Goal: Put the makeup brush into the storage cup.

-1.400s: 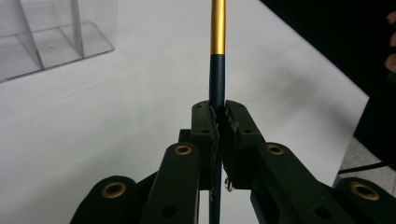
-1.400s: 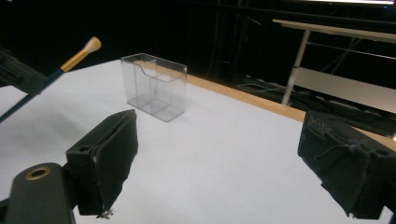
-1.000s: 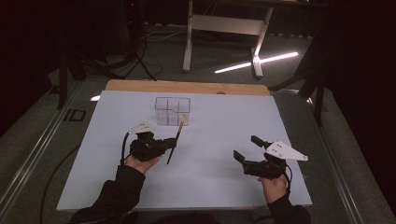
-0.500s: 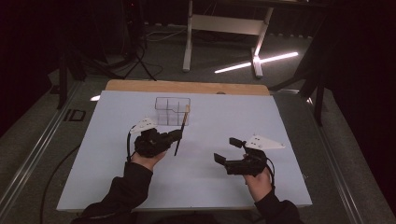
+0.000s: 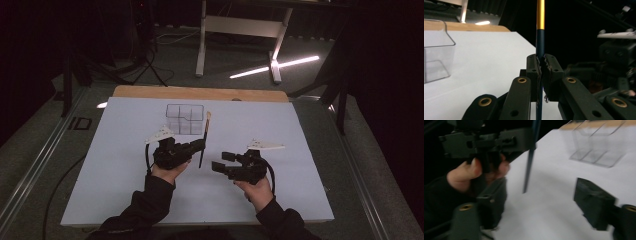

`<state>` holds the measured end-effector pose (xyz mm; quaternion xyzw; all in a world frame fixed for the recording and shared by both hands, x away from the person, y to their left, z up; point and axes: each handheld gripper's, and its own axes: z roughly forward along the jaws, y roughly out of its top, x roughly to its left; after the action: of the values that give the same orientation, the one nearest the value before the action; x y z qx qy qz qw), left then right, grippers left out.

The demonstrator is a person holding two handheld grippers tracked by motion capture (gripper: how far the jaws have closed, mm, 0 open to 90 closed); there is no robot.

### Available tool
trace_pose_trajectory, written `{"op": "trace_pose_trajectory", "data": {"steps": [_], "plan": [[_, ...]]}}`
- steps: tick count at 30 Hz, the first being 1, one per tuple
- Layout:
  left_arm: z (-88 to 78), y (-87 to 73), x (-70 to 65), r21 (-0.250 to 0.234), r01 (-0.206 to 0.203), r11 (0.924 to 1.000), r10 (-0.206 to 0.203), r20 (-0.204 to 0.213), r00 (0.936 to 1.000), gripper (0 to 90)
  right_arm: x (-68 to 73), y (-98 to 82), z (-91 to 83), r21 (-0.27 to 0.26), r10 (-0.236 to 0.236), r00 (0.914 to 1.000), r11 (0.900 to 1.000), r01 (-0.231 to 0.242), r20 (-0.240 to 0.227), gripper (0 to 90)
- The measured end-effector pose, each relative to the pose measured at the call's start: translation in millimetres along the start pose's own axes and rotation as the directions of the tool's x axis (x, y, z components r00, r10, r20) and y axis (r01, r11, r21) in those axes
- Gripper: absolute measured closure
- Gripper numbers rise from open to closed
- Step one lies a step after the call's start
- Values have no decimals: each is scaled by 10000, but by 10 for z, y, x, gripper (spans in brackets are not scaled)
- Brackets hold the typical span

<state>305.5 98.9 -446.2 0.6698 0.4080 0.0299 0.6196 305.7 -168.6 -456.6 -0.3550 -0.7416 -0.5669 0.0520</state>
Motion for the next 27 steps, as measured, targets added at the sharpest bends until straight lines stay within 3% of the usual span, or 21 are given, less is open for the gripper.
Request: {"op": "trace_pose_trajectory", "data": {"steps": [3, 8, 12, 15, 19, 21, 23, 27], "plan": [[30, 2, -16, 112, 38, 9999, -39, 93, 9999, 839, -39, -16, 48, 200, 458, 9973, 9988, -447, -579, 430], [71, -4, -53, 55, -109, 9999, 108, 121, 9999, 839, -74, -6, 94, 284, 604, 9951, 9979, -583, -782, 541], [112, 1, -85, 5, -140, 9999, 140, 155, 9998, 839, -32, 15, 119, 415, 147, 9988, 9991, -128, -459, 569], [135, 0, -117, -69, -220, 9997, 221, 159, 9996, 839, -14, 22, 128, 484, 88, 9996, 9988, -76, -255, 594], [169, -4, -149, -56, -244, 9997, 246, 256, 9994, 839, -40, 9, 160, 654, 503, 9982, 9967, -480, -341, 648], [184, -21, -165, -54, -219, 9997, 221, 277, 9994, 838, -39, 6, 166, 726, 482, 9984, 9963, -459, -299, 666], [193, -43, -175, -30, -177, 9998, 178, 262, 9995, 838, -52, -7, 173, 894, 566, 9975, 9946, -527, -419, 766], [224, -78, -193, 110, -154, 9998, 150, 290, 9995, 838, -60, -14, 177, 1080, 610, 9967, 9926, -548, -542, 839]]}}
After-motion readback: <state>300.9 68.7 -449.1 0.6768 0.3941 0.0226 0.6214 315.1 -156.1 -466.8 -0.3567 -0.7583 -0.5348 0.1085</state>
